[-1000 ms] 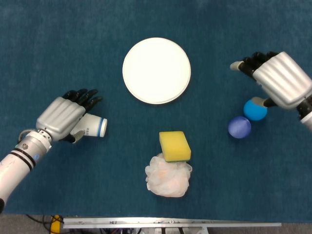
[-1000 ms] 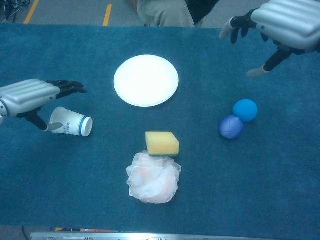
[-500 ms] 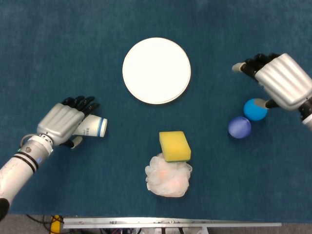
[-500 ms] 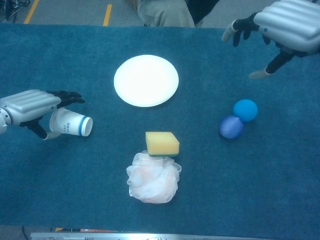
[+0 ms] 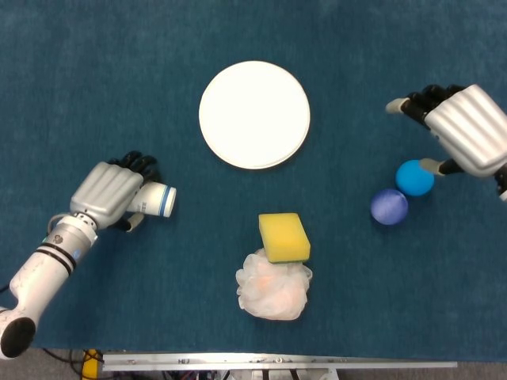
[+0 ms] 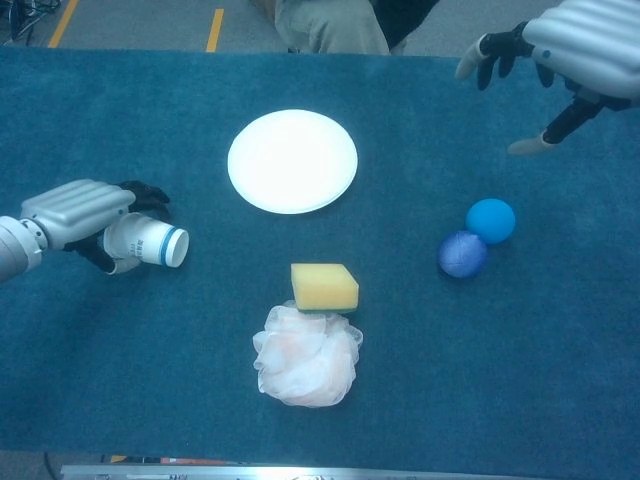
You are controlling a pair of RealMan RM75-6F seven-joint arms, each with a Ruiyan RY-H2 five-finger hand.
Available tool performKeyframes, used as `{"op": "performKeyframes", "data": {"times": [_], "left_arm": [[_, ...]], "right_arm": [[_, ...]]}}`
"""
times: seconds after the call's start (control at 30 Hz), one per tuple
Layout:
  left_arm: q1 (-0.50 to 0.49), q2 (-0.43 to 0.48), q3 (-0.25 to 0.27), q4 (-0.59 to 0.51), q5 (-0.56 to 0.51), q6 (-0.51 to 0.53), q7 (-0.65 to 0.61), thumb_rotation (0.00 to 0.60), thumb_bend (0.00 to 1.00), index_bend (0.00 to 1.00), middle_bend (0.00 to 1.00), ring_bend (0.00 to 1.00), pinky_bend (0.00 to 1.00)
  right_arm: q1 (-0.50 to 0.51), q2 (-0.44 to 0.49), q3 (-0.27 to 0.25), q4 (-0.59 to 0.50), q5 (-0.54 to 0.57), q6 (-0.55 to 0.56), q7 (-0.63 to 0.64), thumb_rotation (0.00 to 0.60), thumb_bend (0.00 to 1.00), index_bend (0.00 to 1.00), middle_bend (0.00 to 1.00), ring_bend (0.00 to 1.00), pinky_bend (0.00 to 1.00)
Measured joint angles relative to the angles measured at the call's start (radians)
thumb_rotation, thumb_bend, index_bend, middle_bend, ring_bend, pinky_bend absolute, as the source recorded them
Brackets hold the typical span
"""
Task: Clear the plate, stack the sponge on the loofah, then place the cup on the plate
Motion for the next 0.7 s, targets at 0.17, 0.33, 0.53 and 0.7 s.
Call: {"op": "performKeyframes", "data": {"times": [0.17,0.33,0.53,0.7], "left_arm": [[-0.006,-0.012,-0.026,0.034,0.044,0.024,-0.050,0.600,0.32,0.45,0.36,0.31,0.54],[-0.041,0.010,-0.063,0.016,0.050,0.013,-0.063,0.600,0.32,0.45,0.36,0.31,0.54],[-0.110,0.016,-0.126,-0.012,0.027,-0.026,-0.068,0.600,0.32,0.44,0.35,0.30,0.54],[-0.169,-0.022,-0.169,-0.006,-0.023,-0.061,-0.061,0.600,0.32,0.43,0.34,0.29,0.54]], "right_arm": [[-0.007,0.002,0.004,0.002,-0.002,0.000,0.009,0.600,0.04,0.28,0.39,0.35,0.54],[-0.016,-0.001,0.005,0.008,-0.006,0.000,0.018,0.600,0.04,0.28,0.39,0.35,0.54],[-0.026,0.003,0.004,0.007,-0.014,0.005,0.021,0.600,0.04,0.28,0.39,0.35,0.54],[-0.037,0.011,0.001,0.004,-0.023,0.009,0.024,0.600,0.04,0.28,0.39,0.35,0.54]]}}
